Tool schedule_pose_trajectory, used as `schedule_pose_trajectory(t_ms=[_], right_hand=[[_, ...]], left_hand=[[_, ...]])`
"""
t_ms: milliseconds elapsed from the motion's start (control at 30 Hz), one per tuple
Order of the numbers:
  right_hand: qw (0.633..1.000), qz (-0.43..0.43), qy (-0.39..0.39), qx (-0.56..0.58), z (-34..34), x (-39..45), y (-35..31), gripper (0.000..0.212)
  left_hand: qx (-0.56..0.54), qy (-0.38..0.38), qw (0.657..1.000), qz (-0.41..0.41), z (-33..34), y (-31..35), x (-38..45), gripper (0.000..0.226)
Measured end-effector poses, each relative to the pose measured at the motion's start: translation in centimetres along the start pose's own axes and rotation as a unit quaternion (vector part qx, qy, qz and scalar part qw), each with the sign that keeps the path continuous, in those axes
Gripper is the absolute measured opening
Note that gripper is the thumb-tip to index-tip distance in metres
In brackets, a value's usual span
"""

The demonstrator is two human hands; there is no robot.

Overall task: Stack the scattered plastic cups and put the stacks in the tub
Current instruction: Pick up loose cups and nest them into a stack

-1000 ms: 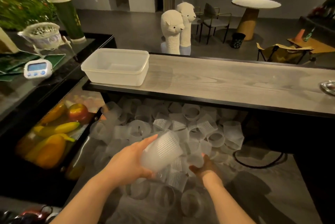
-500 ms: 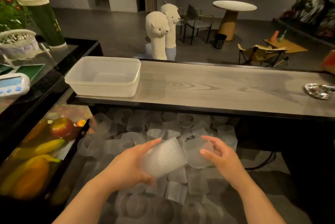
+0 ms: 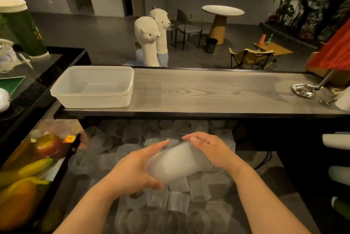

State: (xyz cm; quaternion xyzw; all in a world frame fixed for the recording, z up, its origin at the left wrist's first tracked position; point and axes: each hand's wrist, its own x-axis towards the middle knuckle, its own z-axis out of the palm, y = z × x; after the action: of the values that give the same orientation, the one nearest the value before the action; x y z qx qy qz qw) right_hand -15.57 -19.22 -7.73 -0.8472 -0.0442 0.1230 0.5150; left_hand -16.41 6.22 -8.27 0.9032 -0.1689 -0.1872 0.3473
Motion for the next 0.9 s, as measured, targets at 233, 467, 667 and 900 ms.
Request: schedule_pose_trajectory(t_ms=[233, 467, 667, 900], right_hand=[[0.981, 0.031, -0.008, 0.190, 3.4, -0.1, 1.6, 0.052], [0.896, 0.295, -0.123, -0.309, 5.7, -0.8, 15.7, 0.048], [0.913, 0.343, -0.025, -0.219, 5.9, 0.7, 25.4, 0.036], [0.922, 0.208, 0.324, 0.040, 2.4, -2.2, 11.9, 0.031]], left_hand=[[-0.004, 0.011, 1.000, -0.009, 0.4, -0.1, -0.1, 0.110], [0.004, 0.031, 0.999, -0.042, 0.3, -2.2, -1.2, 0.110], [0.004, 0.032, 0.998, -0.060, 0.7, -2.4, -1.5, 0.110], [0.006, 0.024, 0.998, -0.054, 1.1, -3.1, -1.8, 0.109]])
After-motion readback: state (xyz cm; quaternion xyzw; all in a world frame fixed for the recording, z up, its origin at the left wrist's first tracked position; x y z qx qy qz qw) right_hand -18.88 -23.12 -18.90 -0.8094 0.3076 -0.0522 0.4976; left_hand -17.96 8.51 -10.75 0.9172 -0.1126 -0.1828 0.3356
